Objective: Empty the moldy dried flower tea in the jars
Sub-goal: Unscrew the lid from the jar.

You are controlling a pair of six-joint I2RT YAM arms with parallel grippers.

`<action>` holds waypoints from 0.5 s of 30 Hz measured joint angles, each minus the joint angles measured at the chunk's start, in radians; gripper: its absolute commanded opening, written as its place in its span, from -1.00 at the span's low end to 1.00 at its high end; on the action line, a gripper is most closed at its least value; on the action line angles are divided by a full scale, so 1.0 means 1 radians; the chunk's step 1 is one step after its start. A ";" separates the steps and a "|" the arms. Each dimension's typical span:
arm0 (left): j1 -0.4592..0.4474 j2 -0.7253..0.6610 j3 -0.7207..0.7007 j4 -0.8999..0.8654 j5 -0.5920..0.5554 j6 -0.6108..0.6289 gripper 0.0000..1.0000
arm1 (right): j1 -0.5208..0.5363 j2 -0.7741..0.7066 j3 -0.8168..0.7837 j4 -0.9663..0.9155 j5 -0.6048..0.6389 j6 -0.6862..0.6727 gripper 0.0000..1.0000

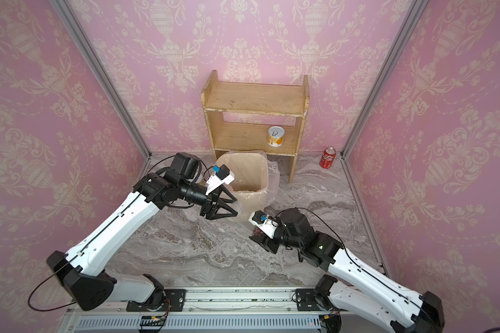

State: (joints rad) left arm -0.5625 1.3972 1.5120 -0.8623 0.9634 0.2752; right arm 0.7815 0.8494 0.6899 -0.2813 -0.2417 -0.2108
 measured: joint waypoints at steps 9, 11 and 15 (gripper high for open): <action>-0.010 0.000 0.000 -0.001 -0.037 -0.003 -0.23 | 0.000 0.002 0.000 -0.003 0.003 -0.005 -0.31; -0.011 -0.002 -0.006 0.013 -0.045 -0.024 -0.36 | 0.000 0.002 0.000 -0.005 0.006 -0.005 -0.32; -0.019 -0.004 -0.013 0.061 -0.084 -0.127 -0.44 | 0.000 0.006 0.000 -0.003 0.050 -0.007 -0.36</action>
State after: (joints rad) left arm -0.5812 1.3933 1.4990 -0.8013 0.8791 0.1486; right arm 0.7815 0.8551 0.6899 -0.2844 -0.1917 -0.2176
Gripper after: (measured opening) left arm 0.557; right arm 0.554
